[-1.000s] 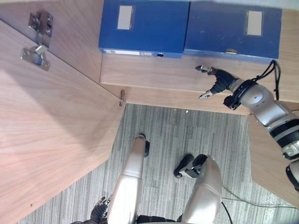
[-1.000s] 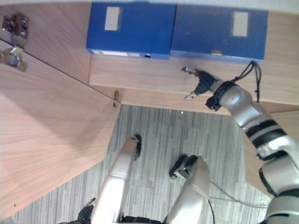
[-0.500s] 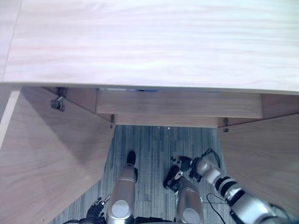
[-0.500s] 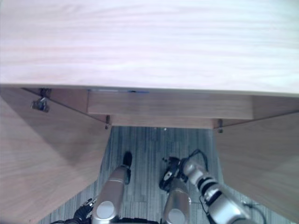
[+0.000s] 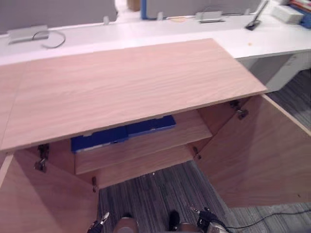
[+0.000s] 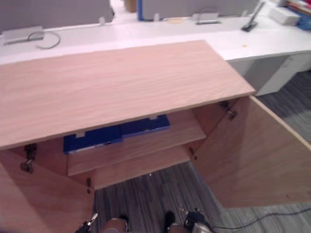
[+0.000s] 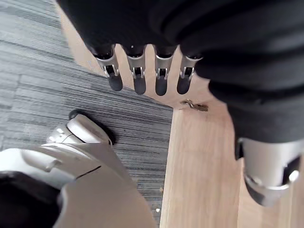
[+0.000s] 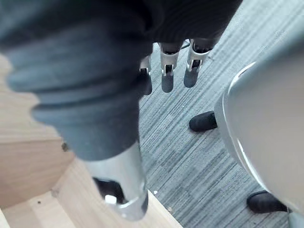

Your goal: Walk over to the cabinet, pick up the folder, carry it to the office cabinet, place the folder inside the office cabinet, then close the office cabinet door

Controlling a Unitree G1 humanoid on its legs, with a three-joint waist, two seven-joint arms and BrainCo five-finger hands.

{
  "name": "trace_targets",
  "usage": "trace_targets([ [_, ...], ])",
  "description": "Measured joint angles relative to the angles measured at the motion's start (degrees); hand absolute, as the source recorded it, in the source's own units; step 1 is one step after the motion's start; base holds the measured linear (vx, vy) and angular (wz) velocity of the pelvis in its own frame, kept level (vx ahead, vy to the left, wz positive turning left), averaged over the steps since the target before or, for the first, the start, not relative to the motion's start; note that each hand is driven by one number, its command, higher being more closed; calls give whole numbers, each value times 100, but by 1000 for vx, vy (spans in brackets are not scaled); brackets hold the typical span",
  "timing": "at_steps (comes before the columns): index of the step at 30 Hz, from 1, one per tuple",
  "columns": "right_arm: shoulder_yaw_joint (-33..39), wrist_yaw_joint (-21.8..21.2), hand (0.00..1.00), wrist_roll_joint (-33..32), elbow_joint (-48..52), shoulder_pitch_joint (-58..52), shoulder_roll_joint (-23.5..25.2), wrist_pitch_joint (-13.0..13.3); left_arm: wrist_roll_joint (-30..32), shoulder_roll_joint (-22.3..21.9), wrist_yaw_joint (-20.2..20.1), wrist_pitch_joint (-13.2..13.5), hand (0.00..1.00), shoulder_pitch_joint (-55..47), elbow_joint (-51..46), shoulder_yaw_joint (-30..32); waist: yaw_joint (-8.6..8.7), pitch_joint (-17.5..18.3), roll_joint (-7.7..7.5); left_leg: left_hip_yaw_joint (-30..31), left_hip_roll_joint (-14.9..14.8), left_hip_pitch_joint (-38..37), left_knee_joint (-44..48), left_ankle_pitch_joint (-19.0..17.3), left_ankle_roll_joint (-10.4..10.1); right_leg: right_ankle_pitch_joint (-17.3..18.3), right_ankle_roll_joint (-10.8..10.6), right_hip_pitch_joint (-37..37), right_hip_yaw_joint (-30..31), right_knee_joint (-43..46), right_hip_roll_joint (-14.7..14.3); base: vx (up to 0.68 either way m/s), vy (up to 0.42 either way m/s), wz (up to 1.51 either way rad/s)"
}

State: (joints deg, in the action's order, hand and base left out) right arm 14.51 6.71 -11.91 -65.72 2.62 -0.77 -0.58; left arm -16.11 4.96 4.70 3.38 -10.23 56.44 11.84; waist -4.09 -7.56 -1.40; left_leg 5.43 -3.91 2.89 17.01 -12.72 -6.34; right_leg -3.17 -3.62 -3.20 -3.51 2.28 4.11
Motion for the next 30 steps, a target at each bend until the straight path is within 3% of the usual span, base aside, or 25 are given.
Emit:
trace_targets([
  [5, 450, -39, 0, 168, -28, -25, 68, -77, 721, 136, -99, -20, 0, 105, 275, -182, 131, 205, 20, -418, 170, -416, -207, -5, 232, -329, -66, 160, 582, -371, 52, -2, 122, -70],
  [11, 391, -52, 0, 189, 46, -23, 93, -85, 989, 147, -184, -11, 0, 152, 314, -193, 152, 224, 24, -1176, 190, -577, -155, -131, 375, -475, -6, -128, 996, -163, 18, -49, 90, -66],
  [13, 354, -103, 0, 196, 128, 7, 106, -92, 992, 110, -190, -5, 0, 108, 309, -144, 145, 162, 123, -1655, 31, -693, -175, -124, 458, -374, 256, -303, 273, 197, 25, -53, -30, -103],
  [14, 397, -126, 0, 197, 258, 19, 69, -100, 1004, 52, -198, -8, 0, 91, 266, -147, 145, 83, 240, -1895, -52, -866, -235, -118, 463, -30, 648, -478, -661, 852, 270, 17, 6, -92],
  [16, 431, -166, 0, 217, 299, -14, 35, -106, 1022, 1, -254, -4, 0, -96, 169, -154, 138, 62, 299, -2304, -99, -1272, -413, -106, 449, 320, 595, -482, -2110, 1976, 854, 77, 22, -97],
  [18, 477, -203, 0, 282, 295, -42, 35, -128, 1063, 15, -274, -12, 0, -116, 176, -153, 142, 46, 260, -2482, 0, -1512, -512, -120, 411, 603, 565, -429, -2760, 2196, 1026, 106, -41, -81],
  [20, 748, -227, 0, 408, 272, -41, -42, -142, 1132, -11, -308, -29, 0, -100, 260, -238, 165, 50, 317, -2316, 100, -1596, -729, -98, 487, 627, 532, -404, -2762, 2044, 900, 81, -31, -53],
  [22, 1092, -216, 0, 423, -65, -83, -208, -208, 1163, 34, -314, -66, 0, -108, 271, -394, 214, 28, 315, -1749, 252, -1719, -978, -113, 552, 565, 542, -323, -2678, 1811, 700, -33, 25, -29],
  [24, 1110, -213, 0, 406, -210, -181, -242, -217, 1185, 67, -314, -73, 0, -107, 292, -394, 163, 12, 283, -1739, 233, -1809, -1012, -92, 573, 520, 556, -272, -2559, 1692, 545, -46, 24, -46],
  [30, 1110, -203, 0, 396, -269, -240, -364, -218, 1157, 197, -311, -145, 0, -1, 483, -700, 331, -40, 251, -1861, 280, -1775, -1081, -41, 552, 377, 520, -349, -2419, 1516, 495, -78, 52, -14],
])
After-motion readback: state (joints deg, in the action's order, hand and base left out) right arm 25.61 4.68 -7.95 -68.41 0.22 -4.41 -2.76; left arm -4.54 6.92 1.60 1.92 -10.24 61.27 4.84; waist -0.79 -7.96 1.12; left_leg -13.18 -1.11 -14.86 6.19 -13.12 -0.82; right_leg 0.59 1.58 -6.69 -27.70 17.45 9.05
